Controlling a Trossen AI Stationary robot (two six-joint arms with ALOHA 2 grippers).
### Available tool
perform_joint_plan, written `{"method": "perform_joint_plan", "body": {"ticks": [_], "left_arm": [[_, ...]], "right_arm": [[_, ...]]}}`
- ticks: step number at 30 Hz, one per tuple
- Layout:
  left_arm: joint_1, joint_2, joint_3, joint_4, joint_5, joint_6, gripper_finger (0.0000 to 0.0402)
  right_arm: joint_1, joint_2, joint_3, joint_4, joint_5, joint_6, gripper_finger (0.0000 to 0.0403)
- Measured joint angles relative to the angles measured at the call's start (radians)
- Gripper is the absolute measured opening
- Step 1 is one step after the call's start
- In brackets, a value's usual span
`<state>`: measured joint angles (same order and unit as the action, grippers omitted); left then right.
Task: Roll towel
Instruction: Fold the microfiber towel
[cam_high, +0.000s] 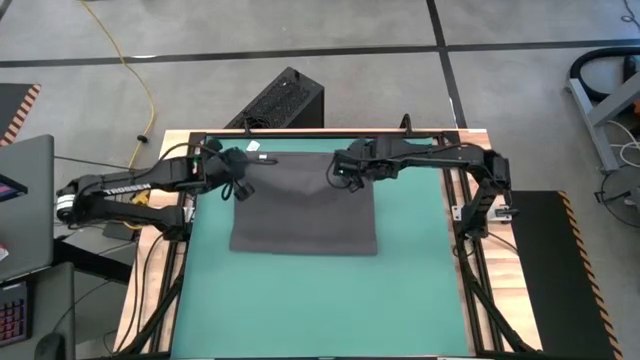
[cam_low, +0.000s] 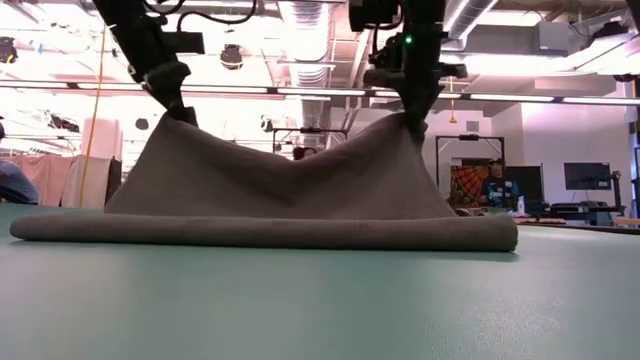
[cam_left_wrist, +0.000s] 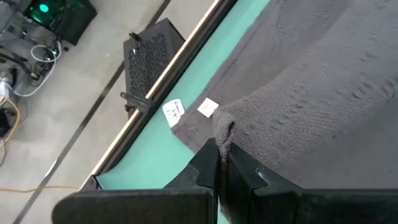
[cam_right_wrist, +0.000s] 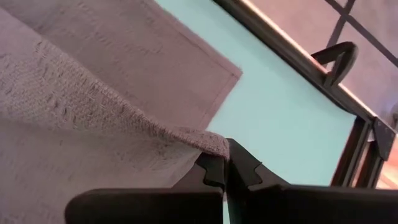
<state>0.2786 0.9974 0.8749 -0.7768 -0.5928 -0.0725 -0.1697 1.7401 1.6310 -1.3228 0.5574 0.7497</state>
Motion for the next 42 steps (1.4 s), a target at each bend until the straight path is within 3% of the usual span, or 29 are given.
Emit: {"method": "perform_joint_plan", "body": {"ticks": [9,20,33,42], "left_arm": [[0.079,-0.001,-0.007,0.038,0.072,0.009,0.0000],[0.091,0.000,-0.143,0.114,0.115,-0.016,0.0000],[0.161,0.051,-0.142,0.279,0.084,0.129,0.0000],[0.250,0.131,-0.142,0.391,0.124,0.210,0.0000]], "right_arm": [[-0.029,0.000,0.000,0.060,-0.003,-0.054,0.0014],[-0.053,0.048,-0.001,0.073,-0.010,-0.111,0.0016],[-0.095,0.189,-0.001,0.067,0.010,-0.157,0.0017],[-0.119,0.198,0.000,0.078,0.051,-0.183,0.0017]]}}
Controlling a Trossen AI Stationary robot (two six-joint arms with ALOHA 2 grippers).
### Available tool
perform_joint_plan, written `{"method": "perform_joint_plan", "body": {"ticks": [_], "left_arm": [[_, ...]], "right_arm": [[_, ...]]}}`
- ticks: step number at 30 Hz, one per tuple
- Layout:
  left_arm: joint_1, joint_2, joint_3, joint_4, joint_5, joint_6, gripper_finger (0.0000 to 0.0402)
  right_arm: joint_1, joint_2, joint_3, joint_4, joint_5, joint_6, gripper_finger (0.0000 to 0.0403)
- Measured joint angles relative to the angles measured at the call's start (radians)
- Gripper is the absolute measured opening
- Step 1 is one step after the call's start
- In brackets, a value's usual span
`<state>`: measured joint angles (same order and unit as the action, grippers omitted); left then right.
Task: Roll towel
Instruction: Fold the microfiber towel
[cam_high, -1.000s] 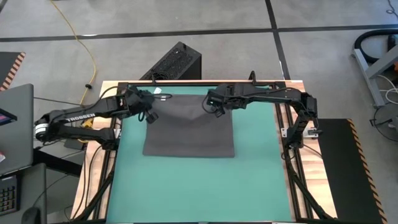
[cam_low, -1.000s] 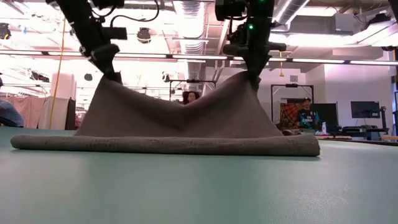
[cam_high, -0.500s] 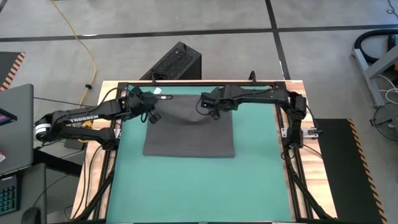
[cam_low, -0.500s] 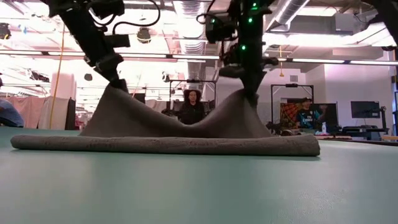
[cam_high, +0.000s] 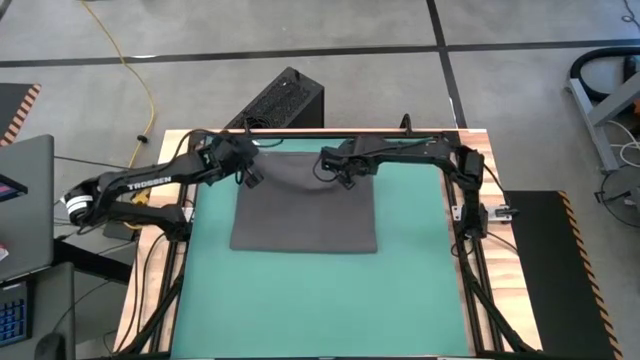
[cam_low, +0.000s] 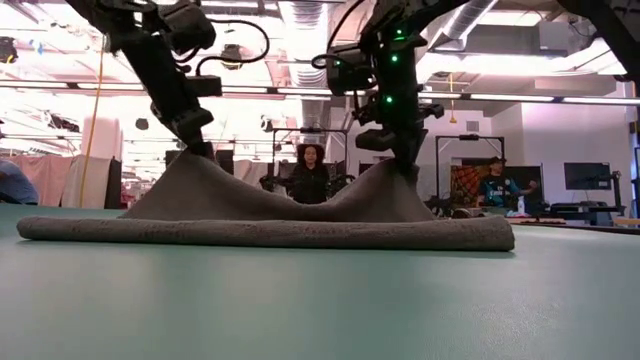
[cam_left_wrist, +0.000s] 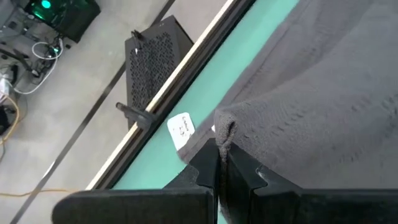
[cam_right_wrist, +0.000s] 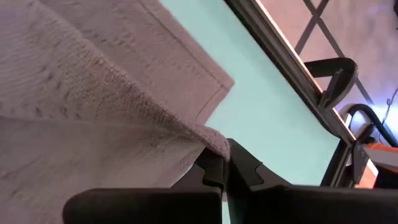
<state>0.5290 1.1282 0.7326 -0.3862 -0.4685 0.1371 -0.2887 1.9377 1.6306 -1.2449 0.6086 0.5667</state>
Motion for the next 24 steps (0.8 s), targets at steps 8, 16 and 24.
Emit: {"method": "perform_joint_plan", "body": {"ticks": [8,16,24], "left_arm": [[0.061,0.032,0.000,0.065,0.003,0.043,0.0000],[0.106,0.032,0.000,0.072,0.045,0.044,0.0000],[0.122,0.036,0.000,0.091,0.071,0.030,0.0000]], "right_arm": [[-0.044,-0.001,0.000,0.015,0.000,-0.003,0.0017],[-0.081,-0.001,0.000,0.079,-0.007,-0.046,0.0018],[-0.095,-0.001,0.000,0.089,-0.027,-0.073,0.0018]]}}
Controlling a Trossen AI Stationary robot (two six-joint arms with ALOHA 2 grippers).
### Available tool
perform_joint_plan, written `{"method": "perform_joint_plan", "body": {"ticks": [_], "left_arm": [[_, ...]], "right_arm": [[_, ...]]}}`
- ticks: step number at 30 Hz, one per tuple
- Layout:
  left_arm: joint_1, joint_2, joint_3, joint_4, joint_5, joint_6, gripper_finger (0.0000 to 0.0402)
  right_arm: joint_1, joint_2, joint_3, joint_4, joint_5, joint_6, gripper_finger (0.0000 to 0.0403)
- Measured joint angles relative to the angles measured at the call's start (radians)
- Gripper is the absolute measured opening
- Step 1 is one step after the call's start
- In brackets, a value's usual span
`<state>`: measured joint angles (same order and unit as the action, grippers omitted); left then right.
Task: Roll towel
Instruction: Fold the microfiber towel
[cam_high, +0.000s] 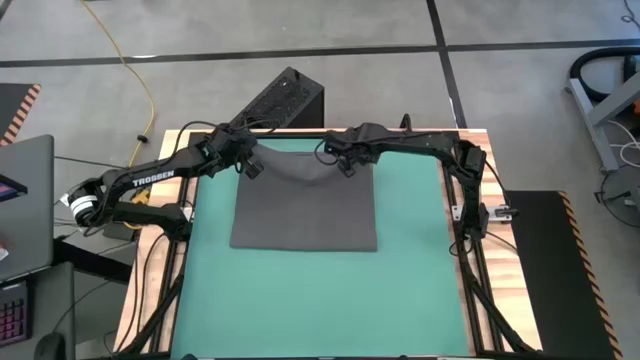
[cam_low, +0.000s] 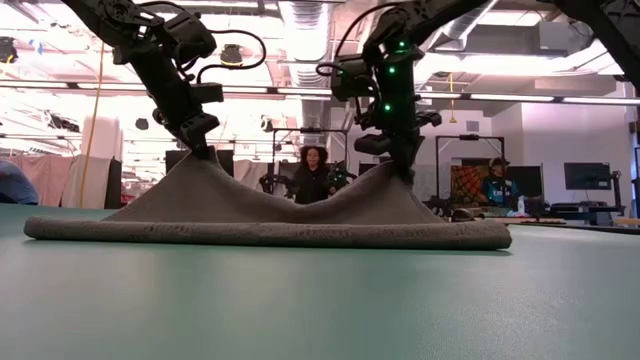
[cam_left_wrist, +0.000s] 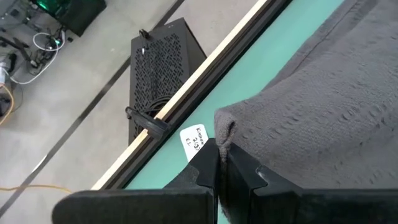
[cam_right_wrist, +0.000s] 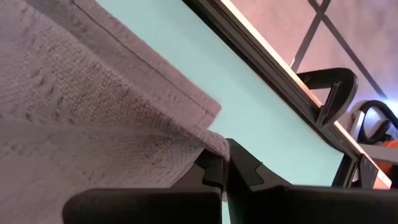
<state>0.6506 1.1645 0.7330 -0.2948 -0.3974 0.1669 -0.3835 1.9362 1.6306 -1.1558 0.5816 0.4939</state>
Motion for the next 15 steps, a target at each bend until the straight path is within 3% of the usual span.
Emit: {"method": "perform_joint_plan", "body": {"ticks": [15], "left_arm": [[-0.001,0.132,0.000,0.017,0.019,-0.032,0.0000]], "right_arm": [[-0.033,0.000,0.000,0.003,-0.007,-0.012,0.0043]]}}
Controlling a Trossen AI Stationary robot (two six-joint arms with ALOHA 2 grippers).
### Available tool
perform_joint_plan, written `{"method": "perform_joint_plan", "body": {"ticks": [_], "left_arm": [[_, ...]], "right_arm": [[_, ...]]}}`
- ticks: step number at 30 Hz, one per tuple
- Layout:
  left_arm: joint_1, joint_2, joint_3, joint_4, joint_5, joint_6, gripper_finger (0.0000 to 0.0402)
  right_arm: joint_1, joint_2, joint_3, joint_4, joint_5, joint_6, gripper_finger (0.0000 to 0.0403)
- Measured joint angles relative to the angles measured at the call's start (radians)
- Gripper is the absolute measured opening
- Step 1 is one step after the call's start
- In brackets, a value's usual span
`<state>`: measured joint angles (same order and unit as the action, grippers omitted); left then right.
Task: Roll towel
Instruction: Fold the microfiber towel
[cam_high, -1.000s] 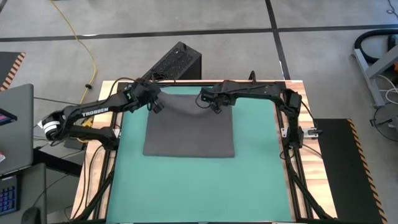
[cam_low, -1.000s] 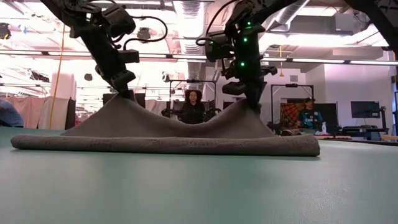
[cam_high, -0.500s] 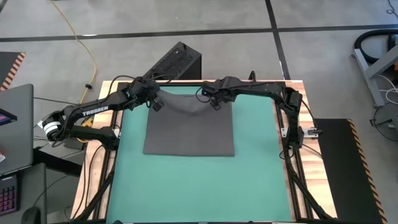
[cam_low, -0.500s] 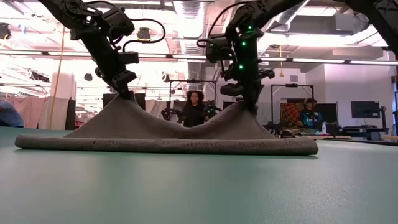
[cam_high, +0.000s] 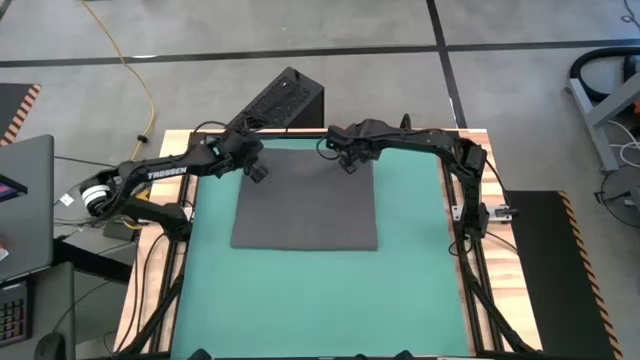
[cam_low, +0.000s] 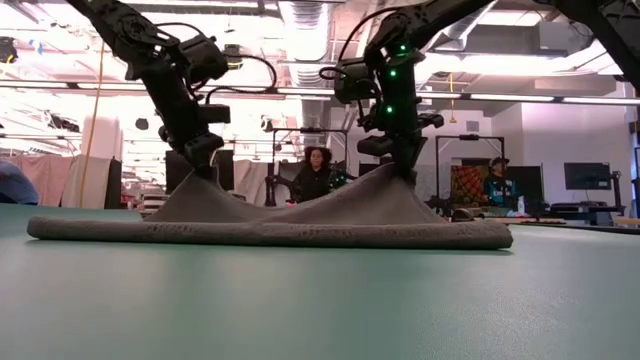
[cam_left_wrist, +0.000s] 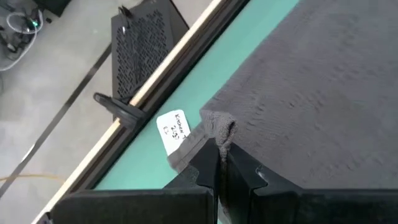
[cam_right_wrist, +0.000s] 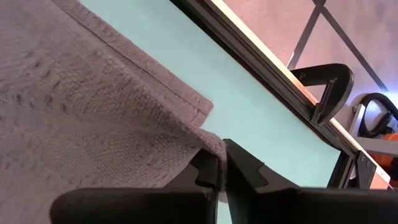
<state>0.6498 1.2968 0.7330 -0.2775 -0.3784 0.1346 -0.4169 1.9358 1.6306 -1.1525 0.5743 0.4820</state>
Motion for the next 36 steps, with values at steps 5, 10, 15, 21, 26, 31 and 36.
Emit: {"method": "perform_joint_plan", "body": {"ticks": [5,10,15,21,26,31,36], "left_arm": [[0.000,0.025,0.000,0.007,-0.019,-0.007,0.0000],[0.001,0.026,0.000,0.032,-0.015,0.001,0.0005],[0.001,0.026,0.000,0.031,-0.003,0.006,0.0039],[0.001,0.026,0.000,0.000,-0.060,0.025,0.0096],[0.003,0.022,0.000,-0.011,-0.065,-0.022,0.0127],[0.003,-0.020,0.000,0.039,0.309,-0.040,0.0130],[0.009,-0.167,0.000,0.049,0.768,-0.092,0.0130]], "right_arm": [[-0.016,0.000,0.000,0.015,-0.051,-0.012,0.0044],[-0.025,0.000,0.000,0.021,-0.057,-0.016,0.0053],[-0.037,0.000,0.000,0.046,-0.072,-0.020,0.0080],[-0.051,0.000,0.000,0.053,-0.094,-0.020,0.0124],[-0.064,0.000,0.000,0.061,-0.102,-0.031,0.0154],[-0.045,-0.044,0.000,0.132,-0.119,-0.169,0.0162],[0.030,-0.158,0.000,0.178,-0.300,-0.314,0.0160]]}}
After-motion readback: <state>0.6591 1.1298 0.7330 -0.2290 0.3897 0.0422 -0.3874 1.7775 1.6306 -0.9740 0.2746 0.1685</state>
